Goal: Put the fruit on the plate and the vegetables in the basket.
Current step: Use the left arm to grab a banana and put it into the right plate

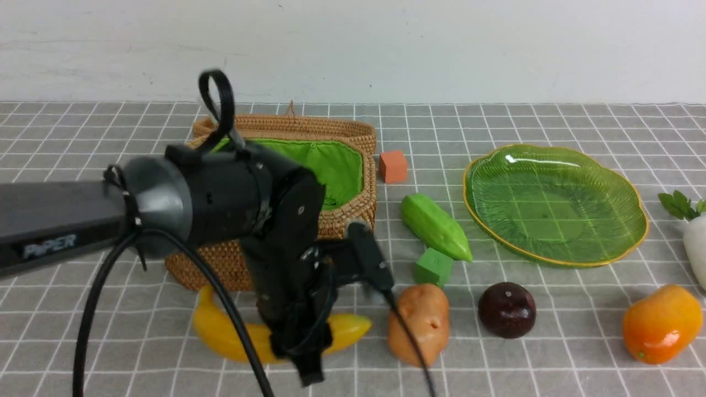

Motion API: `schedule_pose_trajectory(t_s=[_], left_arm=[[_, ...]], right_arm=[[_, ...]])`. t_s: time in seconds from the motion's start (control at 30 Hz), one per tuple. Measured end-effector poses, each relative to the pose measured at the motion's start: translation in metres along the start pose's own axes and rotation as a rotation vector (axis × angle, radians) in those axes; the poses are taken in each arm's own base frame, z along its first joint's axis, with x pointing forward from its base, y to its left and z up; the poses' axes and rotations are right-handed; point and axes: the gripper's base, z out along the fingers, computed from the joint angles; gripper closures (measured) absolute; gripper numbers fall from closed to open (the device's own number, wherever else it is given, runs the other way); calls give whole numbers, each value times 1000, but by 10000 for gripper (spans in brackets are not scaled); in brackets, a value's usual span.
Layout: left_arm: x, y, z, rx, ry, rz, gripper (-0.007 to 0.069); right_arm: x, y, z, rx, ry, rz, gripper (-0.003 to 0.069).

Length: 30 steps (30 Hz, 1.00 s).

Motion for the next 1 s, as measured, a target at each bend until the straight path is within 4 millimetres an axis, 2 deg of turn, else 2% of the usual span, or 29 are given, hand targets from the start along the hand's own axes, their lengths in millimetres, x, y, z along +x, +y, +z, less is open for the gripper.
schedule_pose_trajectory(t_s=[0.03,0.1,0.17,0.2,0.27,0.33,0.4,0.43,0.47,0.53,0.57,0.77,0.8,0.9,0.97,1.0], left_arm=[[-21,-4,-22,-46,-101,18,321],[-57,-11,-48,-113,-282,58,321],[-97,-11,-56,-140,-430,69,321],[-104,-10,-62,-144,-466,63,321],[-141,1,-56,-147,-559,40,321],[-180,20,-30,-139,-625,9,321],[-198,28,-11,-139,-649,3,321],[-200,30,-9,-141,-652,3,321],[-211,36,15,-146,-661,5,321],[-219,40,26,-172,-697,20,321],[-226,43,43,-205,-725,50,321],[-238,47,79,-315,-868,98,321],[-238,47,84,-320,-875,95,310],[-238,47,95,-322,-877,94,217],[-238,47,98,-320,-877,93,142],[-238,47,97,-320,-877,93,134]], right_arm=[[0,-4,0,45,2,19,604],[1,-13,-1,146,6,61,603],[3,-23,-3,252,14,108,601],[3,-23,-3,260,19,113,601],[5,-28,-5,313,34,148,597],[6,-28,-5,317,39,171,595],[6,-26,-4,297,41,174,594],[6,-26,-4,291,42,173,594],[6,-24,-4,267,46,164,592],[6,-22,-3,245,49,154,592],[6,-20,-3,224,53,139,591],[6,-18,-2,200,60,92,586],[6,-18,-2,199,60,88,586],[6,-18,-2,199,61,80,586],[6,-18,-2,199,61,80,586],[6,-18,-2,199,61,80,586]])
